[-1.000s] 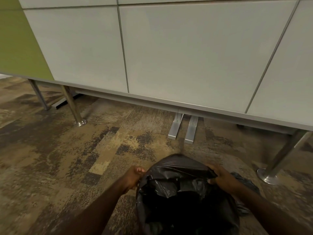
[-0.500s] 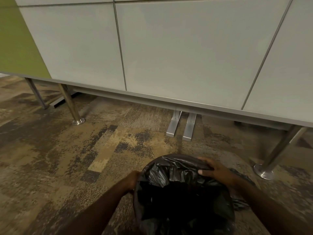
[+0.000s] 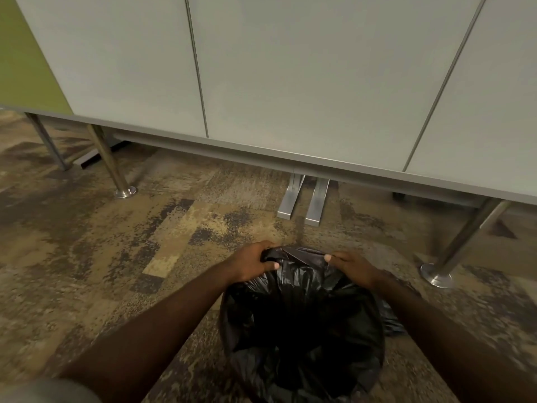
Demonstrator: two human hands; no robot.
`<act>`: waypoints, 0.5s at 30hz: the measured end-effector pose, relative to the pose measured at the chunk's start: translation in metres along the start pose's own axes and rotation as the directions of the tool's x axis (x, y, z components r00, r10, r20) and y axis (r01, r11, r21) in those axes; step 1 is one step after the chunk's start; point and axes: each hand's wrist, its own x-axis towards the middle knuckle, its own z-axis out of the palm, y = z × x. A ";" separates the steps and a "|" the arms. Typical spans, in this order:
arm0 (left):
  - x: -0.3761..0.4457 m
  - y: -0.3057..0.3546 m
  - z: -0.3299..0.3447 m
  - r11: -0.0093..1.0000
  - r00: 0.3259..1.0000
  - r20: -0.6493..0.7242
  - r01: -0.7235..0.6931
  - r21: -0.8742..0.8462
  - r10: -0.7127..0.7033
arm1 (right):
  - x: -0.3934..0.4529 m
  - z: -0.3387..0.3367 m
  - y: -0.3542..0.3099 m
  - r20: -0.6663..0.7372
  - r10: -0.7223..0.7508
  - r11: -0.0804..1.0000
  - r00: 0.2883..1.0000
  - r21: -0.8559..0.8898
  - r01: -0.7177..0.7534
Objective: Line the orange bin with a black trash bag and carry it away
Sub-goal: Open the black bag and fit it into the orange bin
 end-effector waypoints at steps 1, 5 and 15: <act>0.000 -0.001 0.000 1.000 1.000 -0.002 0.008 -0.005 -0.008 | -0.004 0.000 -0.005 -0.081 -0.046 0.998 0.996 -0.037 0.043; 0.002 -0.006 0.007 0.996 0.996 -0.084 0.027 0.088 -0.019 | -0.025 0.008 -0.055 -0.338 -0.428 0.902 0.838 -0.100 0.420; -0.003 -0.011 0.014 0.995 0.985 -0.171 0.022 0.099 -0.005 | 0.027 0.108 -0.022 0.537 0.181 0.874 0.824 -0.473 0.116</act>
